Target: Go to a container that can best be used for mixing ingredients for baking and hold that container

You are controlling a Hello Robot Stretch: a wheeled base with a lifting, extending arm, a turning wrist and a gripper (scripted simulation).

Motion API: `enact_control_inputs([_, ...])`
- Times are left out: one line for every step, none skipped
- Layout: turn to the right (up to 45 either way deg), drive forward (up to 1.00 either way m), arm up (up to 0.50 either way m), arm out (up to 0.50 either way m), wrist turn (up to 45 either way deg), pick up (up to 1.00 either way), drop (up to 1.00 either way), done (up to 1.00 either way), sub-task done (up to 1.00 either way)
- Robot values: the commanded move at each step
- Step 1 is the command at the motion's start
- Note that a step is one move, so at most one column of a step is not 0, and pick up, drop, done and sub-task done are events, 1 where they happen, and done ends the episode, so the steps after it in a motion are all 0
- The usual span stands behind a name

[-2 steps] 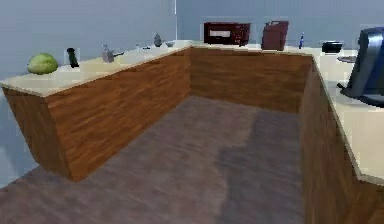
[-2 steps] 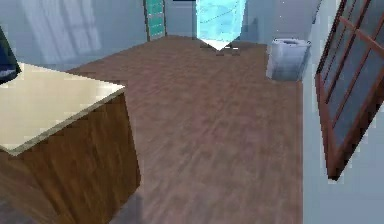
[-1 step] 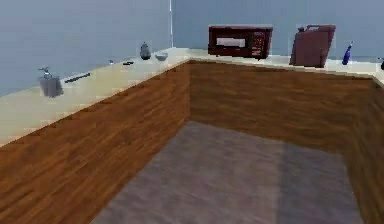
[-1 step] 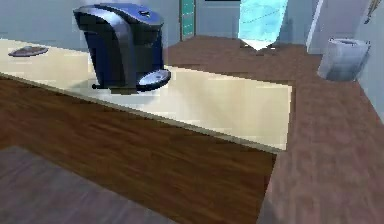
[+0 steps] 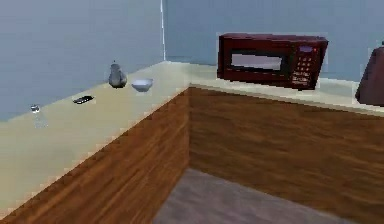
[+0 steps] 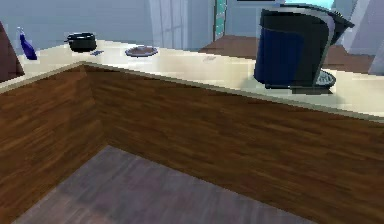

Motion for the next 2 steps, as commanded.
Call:
enact_control_inputs([3.0, 0.0, 0.0, 0.0, 0.0, 0.0, 0.0, 0.0, 0.0])
enact_control_inputs([0.0, 0.45, 0.0, 0.0, 0.0, 0.0, 0.0, 0.0, 0.0])
